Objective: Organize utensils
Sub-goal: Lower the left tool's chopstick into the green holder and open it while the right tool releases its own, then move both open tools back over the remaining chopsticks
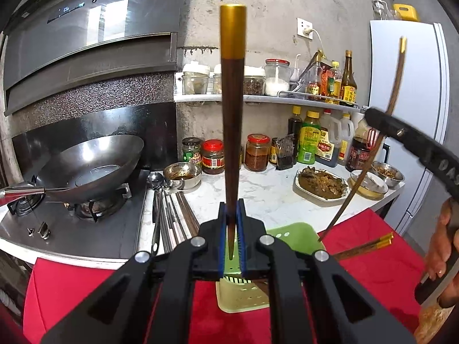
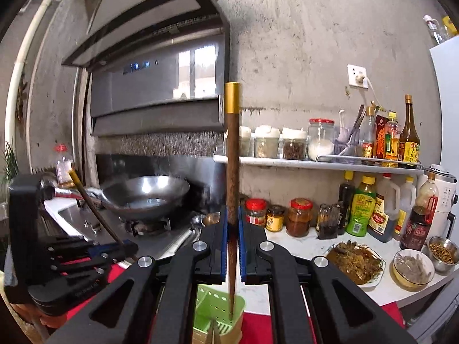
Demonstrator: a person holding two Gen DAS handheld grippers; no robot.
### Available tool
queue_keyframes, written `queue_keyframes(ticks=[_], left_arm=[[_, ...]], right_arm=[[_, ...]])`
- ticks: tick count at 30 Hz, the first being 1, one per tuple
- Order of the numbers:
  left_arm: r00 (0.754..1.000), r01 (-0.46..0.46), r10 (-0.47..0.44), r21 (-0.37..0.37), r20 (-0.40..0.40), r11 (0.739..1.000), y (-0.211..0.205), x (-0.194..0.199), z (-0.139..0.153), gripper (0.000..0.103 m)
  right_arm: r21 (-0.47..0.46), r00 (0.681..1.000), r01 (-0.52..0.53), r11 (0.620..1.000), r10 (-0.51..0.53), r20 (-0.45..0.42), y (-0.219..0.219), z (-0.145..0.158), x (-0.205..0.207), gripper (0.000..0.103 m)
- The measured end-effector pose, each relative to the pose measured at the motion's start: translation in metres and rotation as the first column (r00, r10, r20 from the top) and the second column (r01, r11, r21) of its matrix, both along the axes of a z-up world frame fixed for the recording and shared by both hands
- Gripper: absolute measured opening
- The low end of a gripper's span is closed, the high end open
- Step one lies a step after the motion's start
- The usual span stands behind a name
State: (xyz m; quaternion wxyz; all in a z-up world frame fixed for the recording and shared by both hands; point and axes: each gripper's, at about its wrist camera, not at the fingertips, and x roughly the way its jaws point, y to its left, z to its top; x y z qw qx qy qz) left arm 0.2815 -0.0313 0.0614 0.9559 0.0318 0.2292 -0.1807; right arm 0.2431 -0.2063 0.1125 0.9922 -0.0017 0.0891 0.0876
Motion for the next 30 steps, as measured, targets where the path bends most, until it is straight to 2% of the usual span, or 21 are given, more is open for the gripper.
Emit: queue_keyframes(ticks=[3, 7, 10, 12, 13, 19, 23, 26, 30], left_arm=[[1.000, 0.011, -0.011, -0.009, -0.020, 1.000, -0.002, 0.004, -0.004, 0.007], [0.999, 0.019, -0.020, -0.012, -0.038, 1.000, -0.004, 0.007, -0.009, 0.007], [0.999, 0.012, -0.012, 0.000, -0.034, 1.000, -0.005, 0.007, -0.010, 0.009], [1.000, 0.009, -0.009, -0.001, -0.023, 1.000, -0.004, 0.005, -0.006, 0.020], [1.000, 0.011, -0.011, -0.008, -0.014, 1.000, -0.003, 0.002, -0.003, 0.029], [0.998, -0.013, 0.016, -0.040, 0.069, 0.999, 0.008, -0.029, 0.030, 0.031], [0.991, -0.091, 0.094, -0.031, 0.100, 0.995, 0.020, -0.065, 0.042, 0.031], [0.983, -0.163, 0.162, 0.005, 0.083, 0.987, 0.030, -0.094, 0.031, 0.031], [0.975, -0.220, 0.217, 0.072, 0.041, 0.973, 0.040, -0.134, -0.002, 0.031]], right_arm=[[0.007, 1.000, -0.020, 1.000, 0.020, -0.017, 0.000, -0.002, 0.004, 0.007], [-0.012, 0.995, -0.036, 0.999, 0.035, -0.095, 0.005, -0.023, 0.019, 0.007], [-0.020, 0.989, -0.048, 0.999, 0.045, -0.141, 0.006, -0.034, 0.024, 0.012], [-0.012, 0.990, -0.036, 0.999, 0.034, -0.137, 0.003, -0.034, 0.020, 0.039], [-0.005, 0.991, -0.029, 1.000, 0.028, -0.130, 0.001, -0.031, 0.017, 0.043], [-0.015, 0.997, 0.016, 1.000, -0.017, -0.069, -0.010, -0.001, -0.020, 0.044], [-0.029, 0.998, 0.030, 0.999, -0.032, -0.061, -0.017, 0.006, -0.061, 0.044], [-0.034, 0.995, 0.027, 0.999, -0.030, -0.094, -0.020, -0.004, -0.089, 0.044], [-0.045, 0.987, 0.004, 0.999, -0.011, -0.158, -0.018, -0.036, -0.127, 0.044]])
